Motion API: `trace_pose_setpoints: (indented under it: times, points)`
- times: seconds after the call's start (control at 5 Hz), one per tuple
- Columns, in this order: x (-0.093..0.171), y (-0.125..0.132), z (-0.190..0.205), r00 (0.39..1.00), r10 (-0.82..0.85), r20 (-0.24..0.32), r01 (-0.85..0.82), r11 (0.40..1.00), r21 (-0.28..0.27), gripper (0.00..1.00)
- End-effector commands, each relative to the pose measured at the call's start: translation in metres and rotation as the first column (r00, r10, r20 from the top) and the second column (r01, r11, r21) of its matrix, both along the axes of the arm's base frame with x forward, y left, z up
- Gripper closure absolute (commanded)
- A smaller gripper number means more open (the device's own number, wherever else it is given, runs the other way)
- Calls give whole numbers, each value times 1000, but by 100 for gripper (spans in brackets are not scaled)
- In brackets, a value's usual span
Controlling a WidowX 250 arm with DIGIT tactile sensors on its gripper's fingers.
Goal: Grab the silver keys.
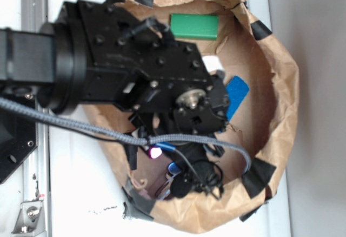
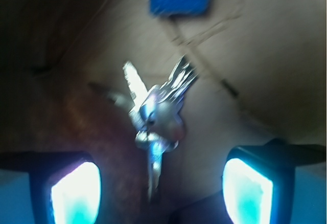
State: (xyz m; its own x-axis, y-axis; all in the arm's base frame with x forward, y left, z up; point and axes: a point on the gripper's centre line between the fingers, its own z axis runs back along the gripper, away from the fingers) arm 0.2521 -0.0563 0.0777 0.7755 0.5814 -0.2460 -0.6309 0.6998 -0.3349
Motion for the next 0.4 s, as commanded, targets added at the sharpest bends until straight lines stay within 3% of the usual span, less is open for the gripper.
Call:
trace_pose_setpoints:
  times: [0.0,0.2]
  points:
    - [7,-8,-9,999,3,35,-1,999,-44,0]
    - [11,-16,-15,999,-14,40,15,999,-35,0]
